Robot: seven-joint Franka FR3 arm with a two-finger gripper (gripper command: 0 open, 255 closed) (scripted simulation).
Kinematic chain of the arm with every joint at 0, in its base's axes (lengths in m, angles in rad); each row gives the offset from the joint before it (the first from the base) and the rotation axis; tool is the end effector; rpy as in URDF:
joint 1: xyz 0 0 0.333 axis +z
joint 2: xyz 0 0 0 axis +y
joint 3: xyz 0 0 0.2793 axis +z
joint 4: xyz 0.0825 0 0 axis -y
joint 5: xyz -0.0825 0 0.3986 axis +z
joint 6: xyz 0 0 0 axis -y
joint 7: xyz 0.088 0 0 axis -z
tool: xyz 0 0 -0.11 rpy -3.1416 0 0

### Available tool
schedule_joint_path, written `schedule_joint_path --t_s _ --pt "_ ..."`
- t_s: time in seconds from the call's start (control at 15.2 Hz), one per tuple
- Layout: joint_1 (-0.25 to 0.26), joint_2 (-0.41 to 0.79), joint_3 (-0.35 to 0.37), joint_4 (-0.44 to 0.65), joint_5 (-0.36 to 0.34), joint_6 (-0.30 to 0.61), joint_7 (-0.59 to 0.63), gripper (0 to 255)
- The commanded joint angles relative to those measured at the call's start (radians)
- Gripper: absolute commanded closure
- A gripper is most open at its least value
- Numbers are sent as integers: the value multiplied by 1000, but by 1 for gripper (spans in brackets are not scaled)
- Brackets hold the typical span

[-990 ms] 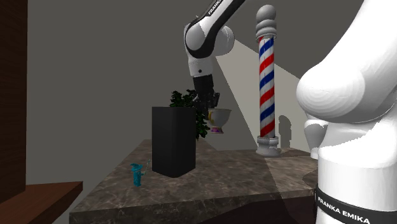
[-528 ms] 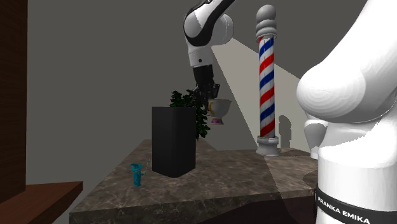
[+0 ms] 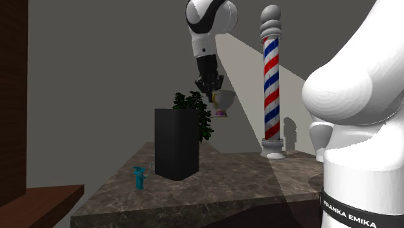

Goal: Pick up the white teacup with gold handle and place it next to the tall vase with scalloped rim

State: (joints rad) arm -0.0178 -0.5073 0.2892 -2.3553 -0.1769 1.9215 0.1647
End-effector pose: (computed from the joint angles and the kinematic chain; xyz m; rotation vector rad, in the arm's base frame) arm 0.4272 0.1105 0.4779 2.8408 0.1884 0.1604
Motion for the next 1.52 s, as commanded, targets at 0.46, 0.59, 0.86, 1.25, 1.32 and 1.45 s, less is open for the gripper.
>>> schedule_joint_path --t_s 0.46,0.59,0.86,1.25,1.32,1.45 --pt "-3 -3 -8 120 4 -118 -32 255" --pt "-4 -1 -9 147 4 -144 -38 255" --pt "-7 5 -10 205 4 -194 -50 255" --pt "-22 -51 -72 182 -9 -209 -128 255" --pt "-26 -69 -93 165 -15 -205 -152 255" --pt "-37 -102 -135 133 -28 -196 -199 255"
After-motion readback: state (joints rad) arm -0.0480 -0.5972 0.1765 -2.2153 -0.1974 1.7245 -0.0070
